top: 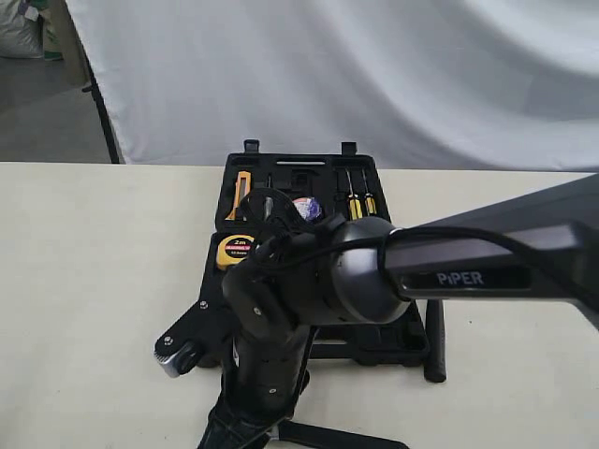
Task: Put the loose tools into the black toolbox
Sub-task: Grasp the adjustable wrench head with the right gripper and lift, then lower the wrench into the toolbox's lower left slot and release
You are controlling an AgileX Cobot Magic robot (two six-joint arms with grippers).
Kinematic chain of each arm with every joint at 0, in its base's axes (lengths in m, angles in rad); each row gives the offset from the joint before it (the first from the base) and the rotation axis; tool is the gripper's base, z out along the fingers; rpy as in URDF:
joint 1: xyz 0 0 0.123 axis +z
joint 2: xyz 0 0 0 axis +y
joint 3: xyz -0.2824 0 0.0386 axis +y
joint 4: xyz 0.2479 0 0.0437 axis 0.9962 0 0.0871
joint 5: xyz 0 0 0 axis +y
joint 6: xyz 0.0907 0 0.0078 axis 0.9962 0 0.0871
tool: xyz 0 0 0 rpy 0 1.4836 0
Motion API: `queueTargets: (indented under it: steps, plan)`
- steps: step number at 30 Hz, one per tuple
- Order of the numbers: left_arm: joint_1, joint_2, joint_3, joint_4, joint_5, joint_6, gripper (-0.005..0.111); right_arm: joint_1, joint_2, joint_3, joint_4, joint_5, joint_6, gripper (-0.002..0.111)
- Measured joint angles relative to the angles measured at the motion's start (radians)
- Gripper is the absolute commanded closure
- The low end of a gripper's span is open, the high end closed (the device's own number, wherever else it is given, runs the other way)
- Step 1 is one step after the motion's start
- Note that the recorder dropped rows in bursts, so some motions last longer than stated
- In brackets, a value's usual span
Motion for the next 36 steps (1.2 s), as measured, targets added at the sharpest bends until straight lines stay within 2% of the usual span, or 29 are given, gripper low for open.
queueTargets:
  steps: [24, 31, 36]
  plan:
    - [0.0, 0.0, 0.0, 0.0, 0.0, 0.0, 0.106, 0.0, -0.062, 0.011, 0.0, 0.03, -0.005, 0.109]
    - [0.0, 0.0, 0.0, 0.0, 0.0, 0.0, 0.106, -0.002, -0.099, 0.011, -0.069, 0.034, 0.022, 0.109]
    - [0.0, 0.0, 0.0, 0.0, 0.0, 0.0, 0.106, -0.044, -0.121, 0.011, -0.11, 0.034, 0.068, 0.109]
